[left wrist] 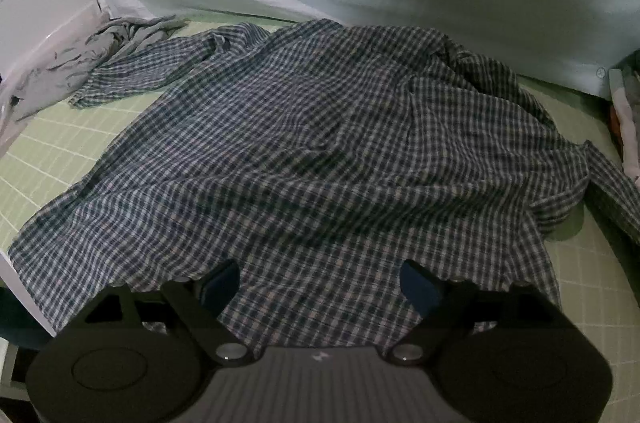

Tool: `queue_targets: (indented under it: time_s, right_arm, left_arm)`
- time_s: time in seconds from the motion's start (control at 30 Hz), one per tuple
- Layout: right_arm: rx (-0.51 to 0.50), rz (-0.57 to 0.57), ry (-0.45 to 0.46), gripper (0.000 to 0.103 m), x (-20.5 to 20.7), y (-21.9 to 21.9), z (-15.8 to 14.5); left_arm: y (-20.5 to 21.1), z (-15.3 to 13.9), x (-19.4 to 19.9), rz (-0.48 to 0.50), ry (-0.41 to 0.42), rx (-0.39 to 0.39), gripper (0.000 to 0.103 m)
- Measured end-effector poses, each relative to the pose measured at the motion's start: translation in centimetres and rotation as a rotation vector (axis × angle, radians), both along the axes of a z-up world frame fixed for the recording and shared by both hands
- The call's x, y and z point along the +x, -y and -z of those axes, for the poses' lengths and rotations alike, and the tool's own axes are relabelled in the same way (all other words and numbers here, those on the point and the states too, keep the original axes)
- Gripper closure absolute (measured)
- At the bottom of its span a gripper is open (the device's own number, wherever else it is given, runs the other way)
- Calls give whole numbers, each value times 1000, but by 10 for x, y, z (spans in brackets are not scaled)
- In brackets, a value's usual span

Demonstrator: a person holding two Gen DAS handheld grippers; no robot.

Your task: Fold clothes

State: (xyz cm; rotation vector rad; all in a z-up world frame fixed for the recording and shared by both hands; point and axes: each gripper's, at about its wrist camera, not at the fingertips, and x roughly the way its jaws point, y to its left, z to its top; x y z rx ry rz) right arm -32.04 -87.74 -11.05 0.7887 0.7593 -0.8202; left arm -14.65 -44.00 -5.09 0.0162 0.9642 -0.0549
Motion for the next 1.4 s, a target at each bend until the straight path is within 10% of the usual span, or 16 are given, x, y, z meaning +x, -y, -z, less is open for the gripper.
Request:
queue_targets:
  time_s: [0.17,0.33,0.5,0.57,0.67,1.07,1.4]
  right_arm:
    - [55,-102,15,94,15,1,5]
    - [-237,-43,-57,96,16,18,-29]
    - [-374,-74,-285,66,44,27,-17]
    - [-389,-79,-261,34,46,15,-22]
    - [-392,-81,-168,15,56,-9,-34]
    - [-279,-296,57,5,192,-122,-59]
    - [-161,-300,143,5,327,-174,-68]
  left_arm:
    - [6,-1,1,10,3,5,16]
    - [5,-7,1,23,17,32,16]
    - [-14,-12,4,5,14,72,14]
    - [-27,-12,5,-10,9,88,13]
    - [-48,-11,12,-32,0,101,12]
    - [-114,-30,96,-8,53,115,11]
    - [-121,-23,264,133,100,29,11]
